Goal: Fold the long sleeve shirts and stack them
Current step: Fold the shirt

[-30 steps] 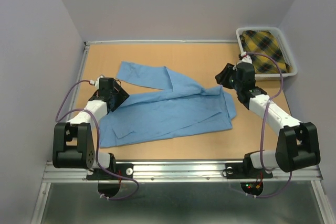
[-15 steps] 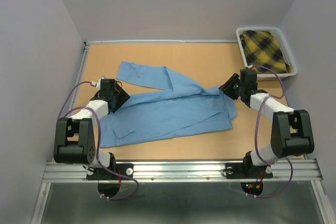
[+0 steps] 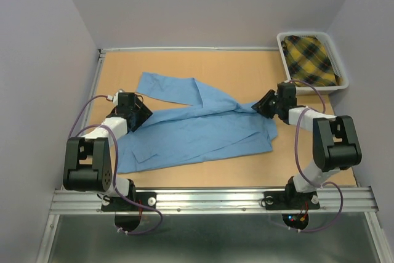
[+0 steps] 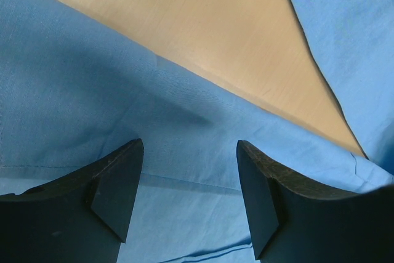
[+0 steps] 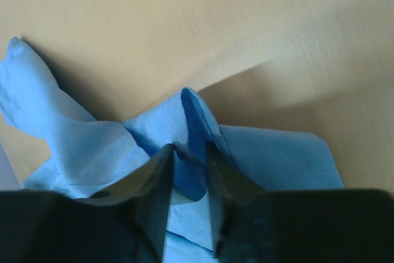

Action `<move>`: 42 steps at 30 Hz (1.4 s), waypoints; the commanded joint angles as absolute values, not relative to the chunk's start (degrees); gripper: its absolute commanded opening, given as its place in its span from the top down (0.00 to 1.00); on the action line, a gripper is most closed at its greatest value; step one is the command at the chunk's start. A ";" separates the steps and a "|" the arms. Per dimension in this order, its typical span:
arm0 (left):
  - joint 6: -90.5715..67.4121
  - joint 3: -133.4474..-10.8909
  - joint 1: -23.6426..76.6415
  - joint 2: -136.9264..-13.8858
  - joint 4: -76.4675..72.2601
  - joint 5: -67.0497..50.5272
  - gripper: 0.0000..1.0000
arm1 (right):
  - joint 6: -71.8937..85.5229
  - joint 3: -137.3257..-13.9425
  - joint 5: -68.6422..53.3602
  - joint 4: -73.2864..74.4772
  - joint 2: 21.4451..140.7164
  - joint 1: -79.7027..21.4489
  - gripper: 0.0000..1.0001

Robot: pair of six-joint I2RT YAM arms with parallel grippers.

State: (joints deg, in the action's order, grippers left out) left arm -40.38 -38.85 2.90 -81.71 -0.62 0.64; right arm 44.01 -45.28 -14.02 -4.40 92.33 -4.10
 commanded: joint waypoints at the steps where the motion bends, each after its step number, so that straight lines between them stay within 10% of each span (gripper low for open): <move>1: -40.43 -37.97 2.81 -82.26 -1.14 1.58 0.27 | 45.52 -46.32 -15.73 -10.80 93.43 -3.34 0.72; 7: -40.52 -37.97 2.81 -83.58 -0.09 2.28 0.27 | 50.44 -45.88 -20.30 -15.73 94.04 2.01 0.99; 17: -41.04 -37.27 2.72 -84.81 1.58 3.69 0.28 | 59.49 -48.60 -26.63 -22.49 102.56 7.91 0.99; 30: -39.20 -38.14 2.81 -81.92 1.58 3.34 0.27 | 47.21 -49.31 -23.47 -13.55 90.03 8.00 0.57; 42: -38.14 -37.44 2.81 -77.17 4.31 4.48 0.27 | 51.31 -46.49 -21.09 -16.42 80.41 -1.30 0.52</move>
